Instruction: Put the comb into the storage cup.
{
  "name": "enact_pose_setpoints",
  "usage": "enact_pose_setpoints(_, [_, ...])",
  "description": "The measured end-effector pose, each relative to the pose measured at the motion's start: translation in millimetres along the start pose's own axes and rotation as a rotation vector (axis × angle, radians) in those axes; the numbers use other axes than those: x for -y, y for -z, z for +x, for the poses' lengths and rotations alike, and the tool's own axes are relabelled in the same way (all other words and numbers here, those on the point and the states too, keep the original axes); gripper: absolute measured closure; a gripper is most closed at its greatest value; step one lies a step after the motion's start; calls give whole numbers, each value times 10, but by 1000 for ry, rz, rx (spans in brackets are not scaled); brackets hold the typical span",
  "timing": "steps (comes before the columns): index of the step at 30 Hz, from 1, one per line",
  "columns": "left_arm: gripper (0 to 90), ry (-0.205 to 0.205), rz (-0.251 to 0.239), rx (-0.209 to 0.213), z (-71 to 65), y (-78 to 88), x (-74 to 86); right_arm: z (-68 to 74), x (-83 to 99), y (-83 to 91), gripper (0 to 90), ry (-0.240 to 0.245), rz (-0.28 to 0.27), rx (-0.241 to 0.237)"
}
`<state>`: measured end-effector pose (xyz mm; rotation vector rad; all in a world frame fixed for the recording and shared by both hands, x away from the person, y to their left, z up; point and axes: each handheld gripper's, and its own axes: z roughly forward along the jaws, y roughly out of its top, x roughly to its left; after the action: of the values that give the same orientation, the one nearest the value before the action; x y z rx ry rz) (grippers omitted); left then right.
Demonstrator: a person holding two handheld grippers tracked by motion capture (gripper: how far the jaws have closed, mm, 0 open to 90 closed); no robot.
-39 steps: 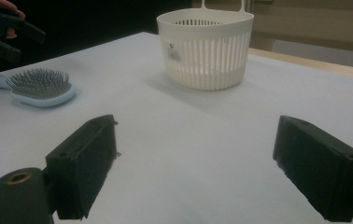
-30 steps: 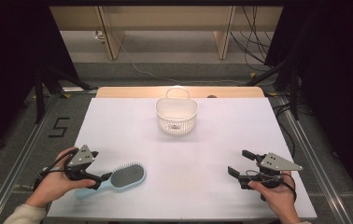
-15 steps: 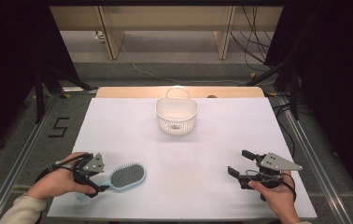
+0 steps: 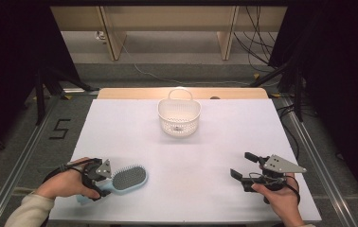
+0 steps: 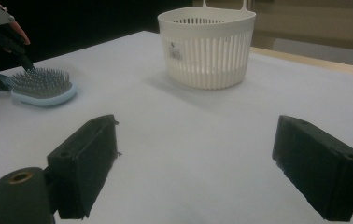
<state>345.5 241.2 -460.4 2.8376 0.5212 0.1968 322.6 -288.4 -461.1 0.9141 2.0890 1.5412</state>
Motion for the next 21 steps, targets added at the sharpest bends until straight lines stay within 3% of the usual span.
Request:
enact_pose_setpoints(5, [445,29,50,17,-5,-17,-46,1,-1,-2,148,0,-1,0])
enact_pose_setpoints(12, [470,34,85,41,12,-67,-88,2,1,-3,148,-2,1,-1])
enact_pose_setpoints(21, [507,63,103,70,44,-85,-116,3,2,-6,148,-1,5,-3])
